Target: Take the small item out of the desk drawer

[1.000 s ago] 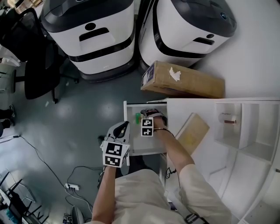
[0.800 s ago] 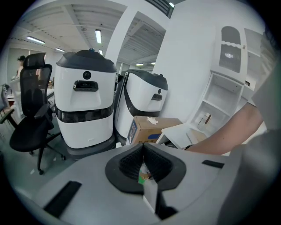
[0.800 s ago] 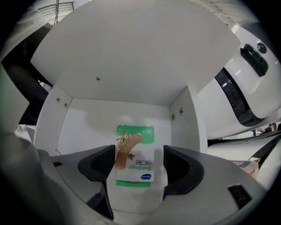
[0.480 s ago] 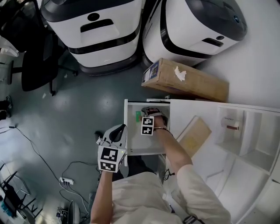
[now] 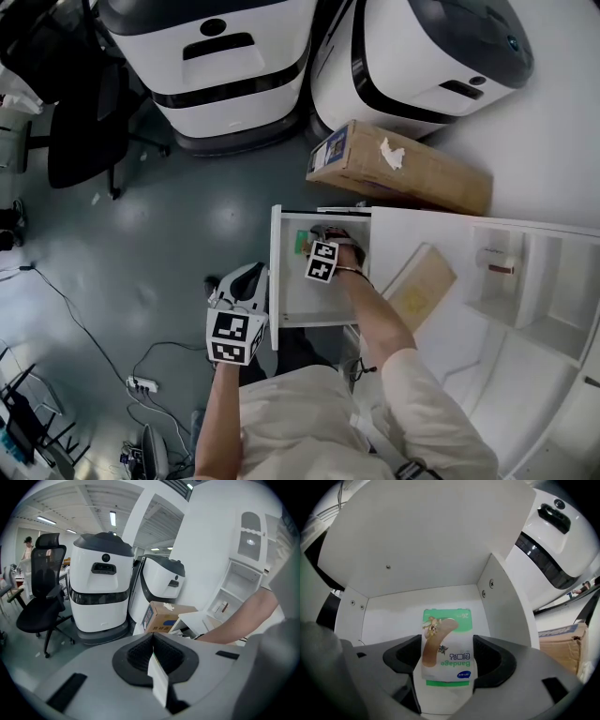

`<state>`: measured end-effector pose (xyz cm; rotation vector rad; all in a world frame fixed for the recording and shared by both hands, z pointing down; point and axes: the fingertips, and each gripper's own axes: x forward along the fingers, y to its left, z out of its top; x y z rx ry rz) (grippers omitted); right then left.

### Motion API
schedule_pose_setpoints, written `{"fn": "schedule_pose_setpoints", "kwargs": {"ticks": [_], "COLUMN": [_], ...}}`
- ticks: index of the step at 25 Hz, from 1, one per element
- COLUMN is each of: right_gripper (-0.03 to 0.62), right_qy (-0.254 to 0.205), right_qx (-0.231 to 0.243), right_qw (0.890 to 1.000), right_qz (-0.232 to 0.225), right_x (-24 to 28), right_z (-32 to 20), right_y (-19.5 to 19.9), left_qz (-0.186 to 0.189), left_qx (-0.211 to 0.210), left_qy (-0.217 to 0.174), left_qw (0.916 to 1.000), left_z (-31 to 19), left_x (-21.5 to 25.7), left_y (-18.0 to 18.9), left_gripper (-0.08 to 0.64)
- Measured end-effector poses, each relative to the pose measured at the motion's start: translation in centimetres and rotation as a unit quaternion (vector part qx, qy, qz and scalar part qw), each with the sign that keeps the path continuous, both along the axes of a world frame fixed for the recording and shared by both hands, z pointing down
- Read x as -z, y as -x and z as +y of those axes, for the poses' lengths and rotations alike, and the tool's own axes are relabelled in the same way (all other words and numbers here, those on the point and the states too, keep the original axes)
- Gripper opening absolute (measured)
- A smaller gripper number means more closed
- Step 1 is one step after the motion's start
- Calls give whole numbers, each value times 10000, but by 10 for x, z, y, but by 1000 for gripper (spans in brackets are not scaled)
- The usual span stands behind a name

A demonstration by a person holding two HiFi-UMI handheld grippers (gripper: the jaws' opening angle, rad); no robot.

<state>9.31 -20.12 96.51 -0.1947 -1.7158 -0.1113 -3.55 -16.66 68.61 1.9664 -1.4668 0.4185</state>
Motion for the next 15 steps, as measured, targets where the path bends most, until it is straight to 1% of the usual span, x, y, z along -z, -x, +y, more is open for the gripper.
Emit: {"fn": "schedule_pose_setpoints", "kwargs": {"ticks": [6, 8, 10, 12, 15], "right_gripper": [357, 357, 357, 357, 357], "right_qy": [-37, -63, -48, -49, -122], "right_qx": [-571, -867, -1396, -1902, -2392], "right_qw": [9982, 9960, 9897, 9809, 9696], "right_qz": [-163, -227, -322, -417, -502], "right_x": [16, 22, 29, 37, 49], "right_z": [-1, -2, -5, -8, -10], "right_y": [13, 16, 17, 17, 14], "left_qz": [87, 102, 121, 134, 162], "left_qx": [-60, -103, -142, -193, -292], "left_qy": [-138, -177, -213, -234, -269], "left_qw": [9998, 9997, 9996, 9994, 9991], "left_z": [2, 2, 4, 6, 8], "left_x": [12, 15, 18, 20, 24], "left_y": [3, 3, 4, 5, 6], "left_gripper": [17, 17, 17, 17, 17]}}
